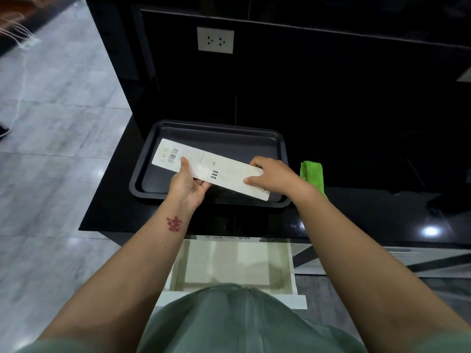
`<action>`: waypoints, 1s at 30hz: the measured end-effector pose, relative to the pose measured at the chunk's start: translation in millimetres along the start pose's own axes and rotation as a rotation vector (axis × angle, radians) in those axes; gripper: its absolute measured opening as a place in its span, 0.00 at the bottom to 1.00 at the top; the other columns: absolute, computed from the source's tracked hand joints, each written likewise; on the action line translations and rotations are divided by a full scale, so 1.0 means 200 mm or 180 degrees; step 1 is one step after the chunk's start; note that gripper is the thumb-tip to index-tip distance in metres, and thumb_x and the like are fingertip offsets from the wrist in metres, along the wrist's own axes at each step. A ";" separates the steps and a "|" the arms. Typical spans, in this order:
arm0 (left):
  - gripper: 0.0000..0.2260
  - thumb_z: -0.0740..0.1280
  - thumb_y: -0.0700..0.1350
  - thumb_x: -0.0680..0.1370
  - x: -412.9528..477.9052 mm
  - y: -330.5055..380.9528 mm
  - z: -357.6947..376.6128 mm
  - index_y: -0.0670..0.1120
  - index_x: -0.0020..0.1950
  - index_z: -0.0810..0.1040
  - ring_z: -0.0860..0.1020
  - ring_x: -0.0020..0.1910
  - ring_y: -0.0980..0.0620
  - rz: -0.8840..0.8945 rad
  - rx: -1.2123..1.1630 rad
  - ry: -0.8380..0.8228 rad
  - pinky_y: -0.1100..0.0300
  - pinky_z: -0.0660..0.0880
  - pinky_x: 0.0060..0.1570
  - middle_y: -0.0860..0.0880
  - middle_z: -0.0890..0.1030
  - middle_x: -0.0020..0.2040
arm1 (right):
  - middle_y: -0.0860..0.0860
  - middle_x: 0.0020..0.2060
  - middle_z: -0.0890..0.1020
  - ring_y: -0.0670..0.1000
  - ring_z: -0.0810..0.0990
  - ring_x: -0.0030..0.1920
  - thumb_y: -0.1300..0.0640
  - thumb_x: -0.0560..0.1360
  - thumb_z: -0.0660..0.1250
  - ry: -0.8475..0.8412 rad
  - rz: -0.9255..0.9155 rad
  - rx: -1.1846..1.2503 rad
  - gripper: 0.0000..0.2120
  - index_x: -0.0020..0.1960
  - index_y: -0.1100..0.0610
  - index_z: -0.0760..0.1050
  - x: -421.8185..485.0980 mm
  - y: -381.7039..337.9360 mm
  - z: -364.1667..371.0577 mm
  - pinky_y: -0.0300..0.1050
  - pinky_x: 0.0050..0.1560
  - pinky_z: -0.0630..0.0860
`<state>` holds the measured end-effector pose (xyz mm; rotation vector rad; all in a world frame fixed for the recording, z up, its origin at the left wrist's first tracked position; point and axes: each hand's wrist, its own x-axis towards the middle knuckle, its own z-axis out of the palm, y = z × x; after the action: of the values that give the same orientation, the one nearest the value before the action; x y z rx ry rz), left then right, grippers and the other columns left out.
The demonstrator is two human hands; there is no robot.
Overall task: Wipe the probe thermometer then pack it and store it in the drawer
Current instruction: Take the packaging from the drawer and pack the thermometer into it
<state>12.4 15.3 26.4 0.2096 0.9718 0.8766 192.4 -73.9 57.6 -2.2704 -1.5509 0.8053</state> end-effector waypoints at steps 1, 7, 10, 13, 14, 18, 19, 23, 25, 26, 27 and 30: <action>0.16 0.62 0.51 0.81 0.01 0.00 0.00 0.44 0.65 0.73 0.82 0.52 0.44 -0.0027 -0.0035 0.0013 0.45 0.82 0.40 0.42 0.82 0.56 | 0.46 0.48 0.80 0.50 0.78 0.46 0.48 0.73 0.69 0.0068 -0.0023 -0.0056 0.10 0.50 0.48 0.71 -0.01 0.00 0.00 0.49 0.48 0.76; 0.33 0.64 0.66 0.73 0.01 -0.02 0.05 0.43 0.69 0.67 0.76 0.62 0.38 -0.0412 0.0181 -0.0271 0.34 0.71 0.62 0.39 0.77 0.60 | 0.49 0.49 0.76 0.56 0.74 0.52 0.56 0.75 0.64 0.0808 -0.0512 -0.0941 0.08 0.53 0.50 0.68 -0.02 0.02 0.03 0.50 0.47 0.63; 0.29 0.66 0.61 0.75 0.00 -0.01 0.08 0.41 0.66 0.68 0.75 0.62 0.38 -0.0581 -0.0028 -0.0392 0.34 0.70 0.62 0.39 0.74 0.61 | 0.50 0.48 0.73 0.57 0.71 0.51 0.62 0.72 0.64 0.1083 -0.0811 -0.1231 0.09 0.49 0.52 0.69 -0.03 0.05 0.06 0.48 0.45 0.61; 0.13 0.62 0.48 0.82 0.01 -0.01 0.08 0.39 0.58 0.72 0.74 0.63 0.39 -0.0495 -0.0200 -0.0398 0.37 0.71 0.61 0.40 0.76 0.58 | 0.50 0.49 0.72 0.56 0.70 0.50 0.64 0.68 0.65 0.1146 -0.0874 -0.1313 0.12 0.48 0.52 0.68 -0.04 0.06 0.06 0.48 0.45 0.60; 0.11 0.60 0.46 0.83 0.01 -0.02 0.07 0.39 0.59 0.72 0.75 0.64 0.40 -0.0467 -0.0213 -0.0380 0.39 0.72 0.60 0.40 0.78 0.57 | 0.50 0.49 0.72 0.56 0.70 0.51 0.63 0.68 0.65 0.1095 -0.0834 -0.1269 0.12 0.48 0.52 0.68 -0.04 0.06 0.06 0.48 0.46 0.60; 0.16 0.58 0.44 0.83 0.00 -0.02 0.04 0.39 0.69 0.69 0.80 0.57 0.40 -0.0385 -0.0276 -0.0453 0.42 0.77 0.44 0.39 0.79 0.62 | 0.48 0.56 0.73 0.55 0.71 0.59 0.52 0.68 0.69 0.0748 -0.0542 -0.0878 0.22 0.61 0.50 0.67 -0.04 0.06 0.06 0.50 0.53 0.63; 0.16 0.58 0.44 0.83 -0.01 -0.02 0.03 0.39 0.70 0.69 0.81 0.54 0.40 -0.0360 -0.0248 -0.0484 0.42 0.78 0.42 0.38 0.79 0.60 | 0.49 0.61 0.73 0.56 0.70 0.63 0.48 0.69 0.70 0.0617 -0.0478 -0.0830 0.28 0.66 0.49 0.65 -0.04 0.06 0.06 0.52 0.58 0.63; 0.16 0.55 0.44 0.84 -0.04 -0.06 0.01 0.39 0.70 0.69 0.83 0.49 0.41 -0.0299 -0.0245 -0.0568 0.45 0.80 0.42 0.38 0.83 0.49 | 0.50 0.73 0.68 0.56 0.66 0.72 0.40 0.69 0.70 0.0259 -0.0303 -0.0883 0.41 0.77 0.48 0.56 -0.02 0.07 0.08 0.56 0.69 0.60; 0.15 0.54 0.43 0.84 -0.05 -0.08 0.00 0.40 0.69 0.69 0.82 0.52 0.43 -0.0248 -0.0316 -0.0568 0.45 0.78 0.47 0.39 0.84 0.48 | 0.50 0.74 0.66 0.55 0.64 0.73 0.40 0.70 0.70 0.0147 -0.0288 -0.0930 0.42 0.77 0.50 0.56 -0.03 0.08 0.08 0.55 0.70 0.59; 0.15 0.54 0.43 0.84 -0.05 -0.09 0.00 0.41 0.69 0.69 0.82 0.53 0.43 -0.0222 -0.0318 -0.0584 0.45 0.77 0.49 0.39 0.84 0.48 | 0.50 0.74 0.66 0.55 0.64 0.73 0.40 0.70 0.70 0.0103 -0.0292 -0.0953 0.42 0.77 0.51 0.57 -0.03 0.08 0.08 0.54 0.70 0.59; 0.14 0.54 0.43 0.84 -0.06 -0.09 -0.01 0.41 0.68 0.70 0.82 0.52 0.42 -0.0199 -0.0306 -0.0591 0.45 0.77 0.49 0.40 0.84 0.47 | 0.51 0.73 0.67 0.55 0.64 0.73 0.40 0.70 0.71 0.0072 -0.0304 -0.0980 0.42 0.77 0.51 0.58 -0.04 0.08 0.08 0.54 0.70 0.60; 0.14 0.56 0.43 0.84 -0.10 -0.12 -0.04 0.42 0.68 0.71 0.81 0.53 0.42 -0.0196 -0.0348 -0.0521 0.44 0.77 0.52 0.40 0.83 0.52 | 0.52 0.70 0.70 0.55 0.68 0.70 0.41 0.68 0.72 0.0123 -0.0395 -0.1036 0.41 0.75 0.52 0.62 -0.06 0.09 0.09 0.52 0.68 0.64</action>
<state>14.6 -15.5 22.5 0.1548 0.7723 0.8400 191.7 -93.7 37.0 -2.3570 -1.9005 0.5028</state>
